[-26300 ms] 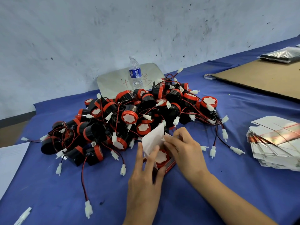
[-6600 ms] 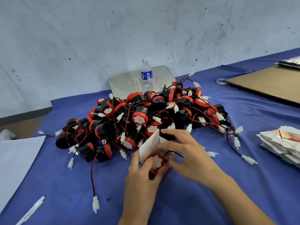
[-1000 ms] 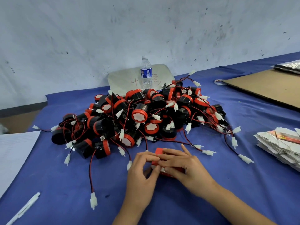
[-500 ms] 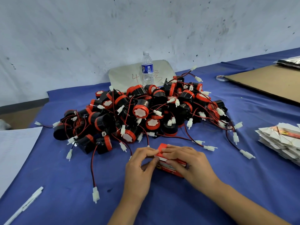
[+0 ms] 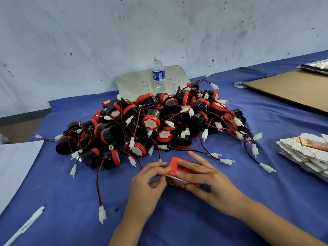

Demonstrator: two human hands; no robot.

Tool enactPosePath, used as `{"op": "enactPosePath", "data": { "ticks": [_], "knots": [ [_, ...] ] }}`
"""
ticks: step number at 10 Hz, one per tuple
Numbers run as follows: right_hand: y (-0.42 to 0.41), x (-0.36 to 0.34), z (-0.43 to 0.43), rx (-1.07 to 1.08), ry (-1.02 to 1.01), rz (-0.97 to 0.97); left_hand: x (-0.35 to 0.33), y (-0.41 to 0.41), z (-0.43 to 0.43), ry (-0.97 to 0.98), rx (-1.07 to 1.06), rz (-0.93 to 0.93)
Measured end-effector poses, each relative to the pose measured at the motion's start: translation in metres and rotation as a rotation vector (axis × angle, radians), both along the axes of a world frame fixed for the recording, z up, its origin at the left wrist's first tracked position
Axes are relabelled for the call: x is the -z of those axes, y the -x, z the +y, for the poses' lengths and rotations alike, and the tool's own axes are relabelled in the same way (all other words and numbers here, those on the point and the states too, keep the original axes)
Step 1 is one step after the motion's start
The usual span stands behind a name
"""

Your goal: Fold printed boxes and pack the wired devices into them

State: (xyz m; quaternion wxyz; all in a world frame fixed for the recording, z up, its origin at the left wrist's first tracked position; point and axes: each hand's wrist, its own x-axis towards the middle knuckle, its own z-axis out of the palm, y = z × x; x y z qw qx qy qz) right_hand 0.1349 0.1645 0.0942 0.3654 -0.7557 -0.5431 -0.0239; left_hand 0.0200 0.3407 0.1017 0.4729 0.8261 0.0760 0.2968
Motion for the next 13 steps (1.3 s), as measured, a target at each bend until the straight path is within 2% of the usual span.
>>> {"op": "enactPosePath", "data": {
  "ticks": [1, 3, 4, 5, 6, 7, 8, 9, 10, 11, 12, 13],
  "knots": [
    [0.003, -0.001, -0.001, 0.023, 0.001, -0.09, 0.001, 0.001, 0.004, -0.093, -0.009, 0.023],
    [0.005, 0.003, 0.005, 0.046, -0.014, -0.018, 0.008, -0.001, 0.0, -0.257, -0.064, 0.052],
    [0.006, 0.004, 0.003, 0.055, -0.138, -0.021, 0.011, -0.002, -0.004, -0.245, 0.046, 0.089],
    [0.008, -0.001, -0.001, 0.087, -0.303, 0.144, 0.01, -0.003, -0.009, -0.304, 0.14, 0.096],
    [0.013, -0.006, -0.008, 0.05, -0.245, 0.221, 0.007, -0.003, -0.014, -0.165, 0.15, 0.132],
    [0.018, -0.006, -0.008, 0.116, -0.129, 0.182, 0.01, -0.002, -0.014, -0.182, 0.08, 0.136],
    [0.025, -0.009, -0.009, 0.219, -0.149, 0.185, 0.01, -0.003, -0.018, -0.085, 0.121, 0.114],
    [0.034, -0.026, -0.032, 0.371, -0.501, 0.5, 0.008, -0.003, -0.026, 0.095, 0.176, 0.094],
    [0.029, -0.066, -0.073, 0.576, -1.043, 0.856, 0.008, -0.003, -0.028, 0.118, 0.151, 0.063],
    [0.009, -0.117, -0.137, 0.494, -1.541, 1.214, 0.013, -0.005, -0.025, 0.114, 0.117, 0.041],
    [0.001, -0.154, -0.197, 0.302, -2.061, 1.268, 0.015, -0.006, -0.022, 0.084, 0.124, 0.047],
    [-0.001, -0.17, -0.232, 0.143, -2.26, 1.216, 0.019, -0.008, -0.019, 0.048, 0.137, 0.065]
  ]
}}
